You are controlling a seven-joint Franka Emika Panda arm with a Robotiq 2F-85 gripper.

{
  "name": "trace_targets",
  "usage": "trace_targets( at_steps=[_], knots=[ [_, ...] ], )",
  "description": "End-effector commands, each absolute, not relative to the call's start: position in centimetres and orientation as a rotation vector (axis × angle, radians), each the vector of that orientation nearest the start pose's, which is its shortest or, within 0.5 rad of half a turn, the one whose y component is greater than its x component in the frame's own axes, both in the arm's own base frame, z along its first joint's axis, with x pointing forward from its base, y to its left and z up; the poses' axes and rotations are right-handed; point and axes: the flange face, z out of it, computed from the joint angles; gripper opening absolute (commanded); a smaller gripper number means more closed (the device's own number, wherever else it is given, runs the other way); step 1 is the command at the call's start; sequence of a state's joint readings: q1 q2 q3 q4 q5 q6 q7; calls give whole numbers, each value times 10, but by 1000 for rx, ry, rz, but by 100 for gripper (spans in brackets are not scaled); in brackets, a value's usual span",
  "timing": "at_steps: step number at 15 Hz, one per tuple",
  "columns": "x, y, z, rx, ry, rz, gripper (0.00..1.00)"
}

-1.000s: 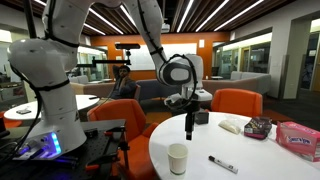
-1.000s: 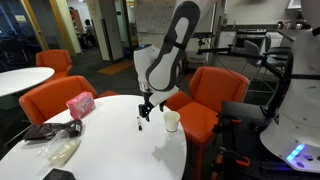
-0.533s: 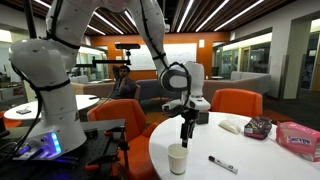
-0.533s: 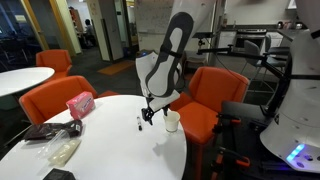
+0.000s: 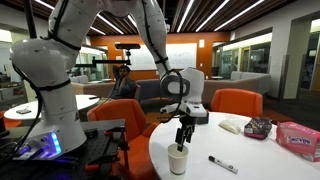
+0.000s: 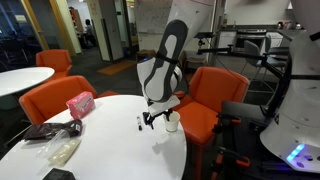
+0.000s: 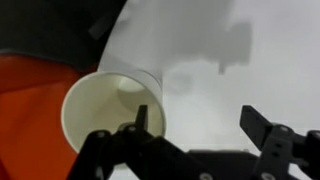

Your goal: Move the white cup to the left

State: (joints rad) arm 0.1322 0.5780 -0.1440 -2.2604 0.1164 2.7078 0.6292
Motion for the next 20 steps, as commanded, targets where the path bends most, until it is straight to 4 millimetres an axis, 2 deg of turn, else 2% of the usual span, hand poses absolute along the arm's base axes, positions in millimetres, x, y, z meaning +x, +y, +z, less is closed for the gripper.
trace_targets(
  at_steps=[1, 7, 11, 15, 20],
  knots=[
    [514, -20, 86, -2934, 1209, 183, 75],
    [525, -31, 91, -2904, 1210, 108, 29],
    [529, -24, 103, -2942, 1121, 78, 0],
    [528, 6, 129, -2965, 1006, 66, 1],
    [532, 76, 161, -3023, 771, -26, 1]
  ],
)
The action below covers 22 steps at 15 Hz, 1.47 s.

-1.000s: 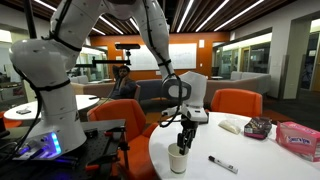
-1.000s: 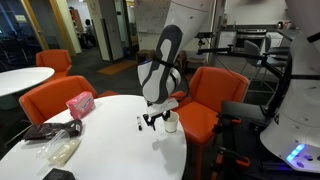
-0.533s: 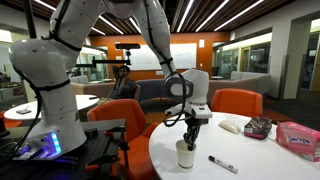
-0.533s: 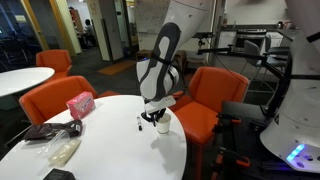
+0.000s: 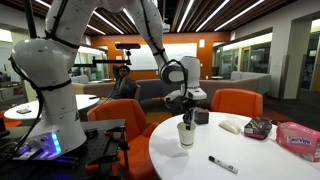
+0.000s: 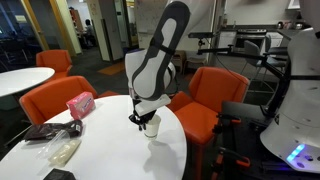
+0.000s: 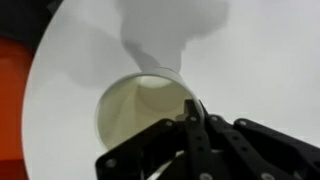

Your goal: Move the white cup to the left

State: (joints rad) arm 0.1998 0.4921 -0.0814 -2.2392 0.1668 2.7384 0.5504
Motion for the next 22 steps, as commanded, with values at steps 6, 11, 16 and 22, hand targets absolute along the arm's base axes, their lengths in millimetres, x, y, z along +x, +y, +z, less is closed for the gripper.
trace_targets(
  at_steps=[6, 11, 16, 22],
  knots=[
    [548, 138, 156, -3062, 638, -19, 1],
    [559, 162, 130, -3139, 543, -17, 1],
    [573, 167, 111, -3178, 530, -31, 1],
    [581, 171, 106, -3175, 522, -24, 1]
  ],
)
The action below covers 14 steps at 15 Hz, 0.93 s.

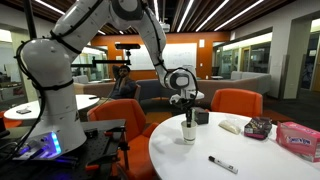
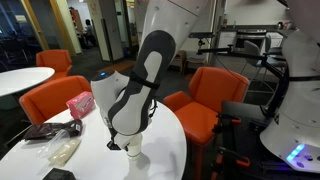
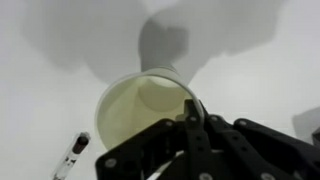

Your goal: Move the white cup to the left

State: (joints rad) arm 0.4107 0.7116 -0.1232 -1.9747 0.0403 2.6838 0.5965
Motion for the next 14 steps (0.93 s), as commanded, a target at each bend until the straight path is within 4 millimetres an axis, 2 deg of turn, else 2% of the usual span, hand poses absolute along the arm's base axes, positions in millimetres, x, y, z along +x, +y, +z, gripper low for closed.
trace_targets(
  at_steps=[1, 2, 3, 4, 7, 12, 13, 14],
  knots=[
    [581, 171, 105, -3176, 523, -21, 1],
    [581, 171, 105, -3175, 528, -12, 27],
    [580, 171, 104, -3174, 526, -3, 28],
    [580, 171, 104, -3175, 530, 7, 33],
    [577, 171, 115, -3175, 529, 1, 58],
    [575, 167, 161, -3146, 521, -26, 94],
    [572, 165, 172, -3149, 503, -4, 99],
    [569, 160, 183, -3165, 491, 17, 100]
  ],
)
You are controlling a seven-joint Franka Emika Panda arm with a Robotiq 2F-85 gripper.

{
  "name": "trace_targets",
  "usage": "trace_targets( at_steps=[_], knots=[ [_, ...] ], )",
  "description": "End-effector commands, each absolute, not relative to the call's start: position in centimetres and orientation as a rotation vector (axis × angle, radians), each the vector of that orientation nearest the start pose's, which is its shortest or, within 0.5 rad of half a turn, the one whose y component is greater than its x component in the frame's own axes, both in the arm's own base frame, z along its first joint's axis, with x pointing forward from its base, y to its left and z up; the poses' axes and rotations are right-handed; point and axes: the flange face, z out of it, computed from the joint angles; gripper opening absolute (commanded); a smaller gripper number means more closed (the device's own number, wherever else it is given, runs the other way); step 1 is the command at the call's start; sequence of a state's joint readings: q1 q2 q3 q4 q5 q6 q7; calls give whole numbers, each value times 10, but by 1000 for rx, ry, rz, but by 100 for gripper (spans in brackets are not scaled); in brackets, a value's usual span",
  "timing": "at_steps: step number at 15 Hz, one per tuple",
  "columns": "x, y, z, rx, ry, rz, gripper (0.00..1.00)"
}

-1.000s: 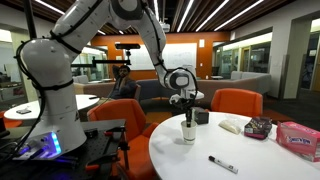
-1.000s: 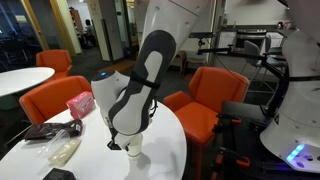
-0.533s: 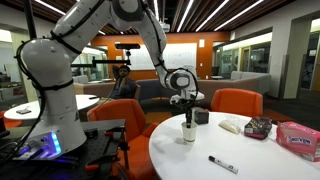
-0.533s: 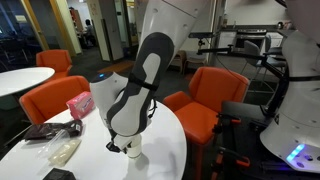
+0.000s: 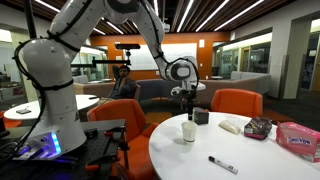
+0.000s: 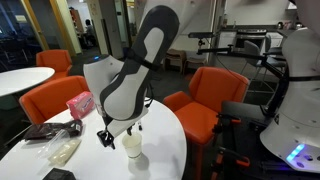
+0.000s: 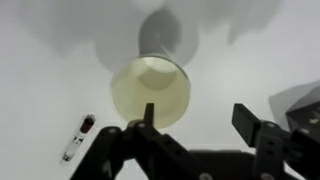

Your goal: Move the white cup to the left

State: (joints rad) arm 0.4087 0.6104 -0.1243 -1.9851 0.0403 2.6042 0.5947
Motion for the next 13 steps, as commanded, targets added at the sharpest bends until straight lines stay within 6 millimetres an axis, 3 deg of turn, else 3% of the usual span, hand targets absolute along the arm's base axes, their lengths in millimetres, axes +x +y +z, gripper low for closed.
trace_targets(
  at_steps=[1, 4, 7, 9, 13],
  knots=[
    [567, 155, 193, -3172, 490, 38, 100],
    [555, 135, 223, -3211, 346, 135, 100],
    [548, 114, 247, -3240, 131, 104, 100],
    [546, 104, 256, -3220, 45, 31, 100],
    [539, 90, 265, -3222, -5, 47, 100]
  ],
)
